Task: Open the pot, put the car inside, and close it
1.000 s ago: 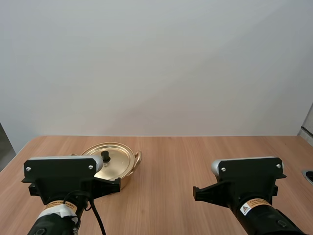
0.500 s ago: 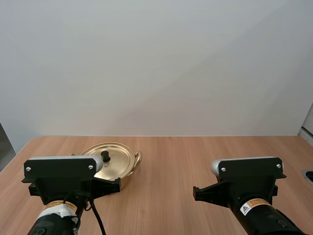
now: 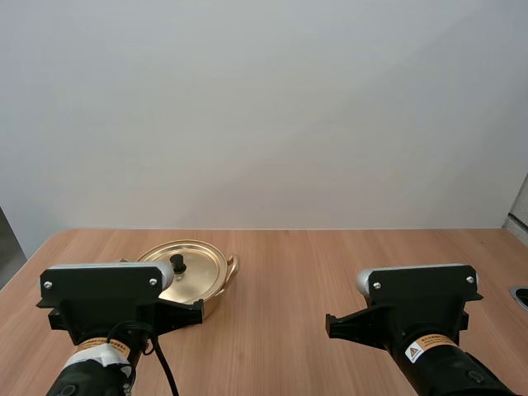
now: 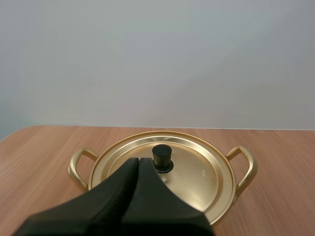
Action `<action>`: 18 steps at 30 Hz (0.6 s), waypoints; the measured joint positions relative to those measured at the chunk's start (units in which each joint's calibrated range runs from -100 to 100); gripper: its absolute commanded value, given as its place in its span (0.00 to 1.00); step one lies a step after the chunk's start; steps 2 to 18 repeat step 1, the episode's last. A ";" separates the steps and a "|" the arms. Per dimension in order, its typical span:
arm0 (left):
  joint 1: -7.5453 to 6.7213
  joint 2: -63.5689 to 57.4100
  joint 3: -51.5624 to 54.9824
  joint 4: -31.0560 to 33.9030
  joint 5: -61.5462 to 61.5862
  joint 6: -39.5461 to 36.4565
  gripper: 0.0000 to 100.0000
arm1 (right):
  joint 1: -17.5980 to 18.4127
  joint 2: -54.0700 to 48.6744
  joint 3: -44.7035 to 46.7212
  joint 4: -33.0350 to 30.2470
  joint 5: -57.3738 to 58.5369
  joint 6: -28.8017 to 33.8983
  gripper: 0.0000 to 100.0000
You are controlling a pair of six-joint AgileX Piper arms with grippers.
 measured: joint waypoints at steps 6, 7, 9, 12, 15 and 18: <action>0.00 0.00 0.00 0.00 0.00 0.00 0.00 | 0.00 0.00 0.00 0.00 0.00 0.00 0.00; 0.00 0.00 0.00 0.00 0.00 0.00 0.00 | 0.00 0.00 0.00 0.00 0.00 0.00 0.00; 0.00 0.00 0.00 0.00 0.00 0.00 0.00 | 0.00 0.00 0.00 0.00 0.00 0.00 0.00; 0.00 0.00 0.00 0.00 0.00 0.00 0.00 | 0.00 0.00 0.00 0.00 0.00 0.00 0.00; 0.00 0.00 0.00 0.00 0.00 0.00 0.00 | 0.00 0.00 0.00 0.00 0.00 0.00 0.00; 0.00 0.00 0.00 0.00 0.00 0.00 0.00 | 0.00 0.00 0.00 0.00 0.00 0.00 0.00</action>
